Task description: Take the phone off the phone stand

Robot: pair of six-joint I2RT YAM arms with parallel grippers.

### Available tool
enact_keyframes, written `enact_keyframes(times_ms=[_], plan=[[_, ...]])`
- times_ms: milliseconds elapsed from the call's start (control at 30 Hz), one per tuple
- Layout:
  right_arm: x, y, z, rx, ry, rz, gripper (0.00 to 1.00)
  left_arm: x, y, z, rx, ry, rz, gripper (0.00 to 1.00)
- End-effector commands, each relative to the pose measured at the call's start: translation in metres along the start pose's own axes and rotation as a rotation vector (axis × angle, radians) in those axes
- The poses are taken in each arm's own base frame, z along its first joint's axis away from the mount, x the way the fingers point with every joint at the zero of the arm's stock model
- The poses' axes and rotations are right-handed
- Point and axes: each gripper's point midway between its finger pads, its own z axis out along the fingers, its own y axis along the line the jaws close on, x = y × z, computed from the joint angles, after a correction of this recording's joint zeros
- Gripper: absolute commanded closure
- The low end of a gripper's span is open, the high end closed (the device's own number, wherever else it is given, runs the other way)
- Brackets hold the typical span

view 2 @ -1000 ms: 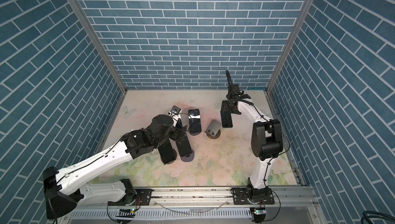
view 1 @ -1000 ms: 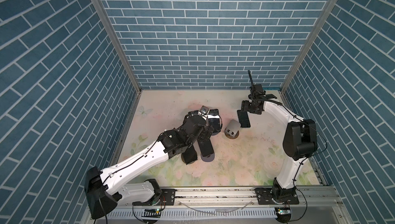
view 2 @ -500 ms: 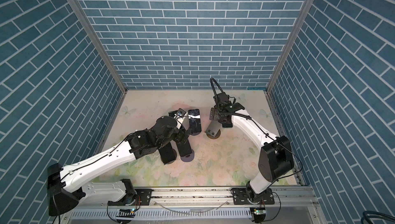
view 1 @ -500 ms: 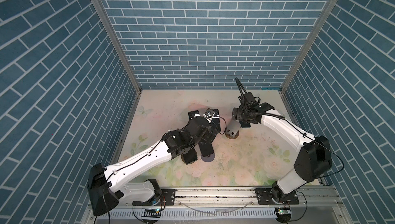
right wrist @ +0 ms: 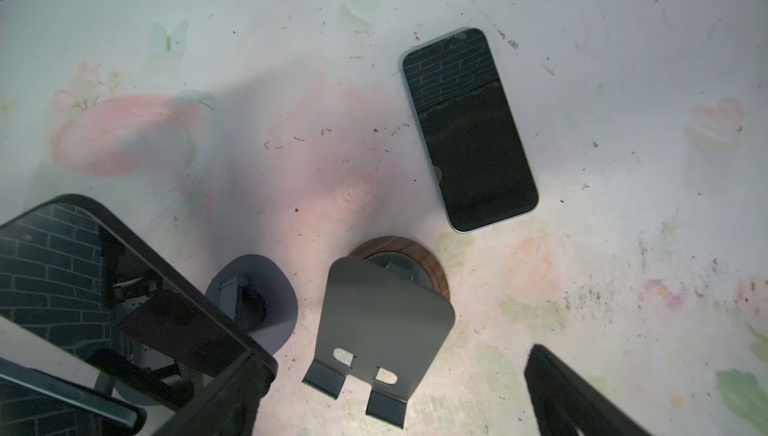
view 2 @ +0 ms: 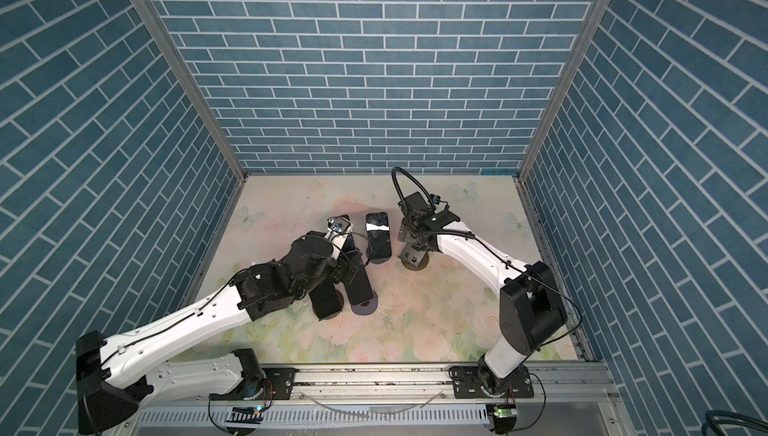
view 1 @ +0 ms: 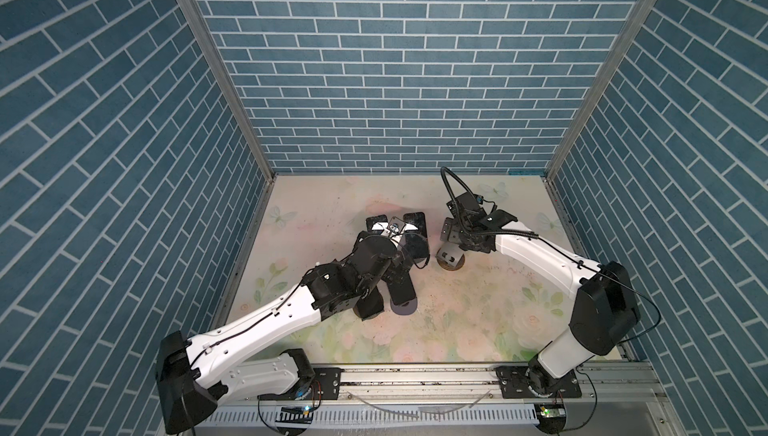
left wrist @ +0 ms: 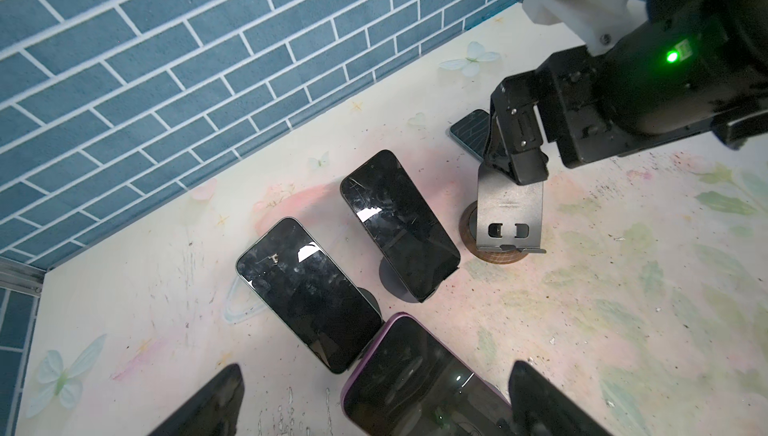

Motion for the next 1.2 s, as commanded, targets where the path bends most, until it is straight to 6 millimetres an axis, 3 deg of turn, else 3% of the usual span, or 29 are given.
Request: enact_keyframes(times_ms=[0, 633, 900, 1167], plan=[[0.002, 0.003, 0.011, 0.027, -0.005, 0.065, 0.01, 0.004, 0.005, -0.003, -0.024, -0.006, 0.013, 0.0], [0.024, 0.009, 0.053, 0.089, 0.067, 0.064, 0.05, 0.023, 0.012, -0.001, -0.066, 0.007, 0.064, 0.0], [0.028, 0.01, 0.061, 0.093, 0.08, 0.058, 0.19, 0.029, 0.016, 0.0, -0.091, 0.008, 0.08, 0.0], [0.024, 0.018, 0.056, 0.049, 0.077, 0.044, 0.3, 0.026, 0.017, 0.0, -0.094, 0.005, 0.094, 0.0]])
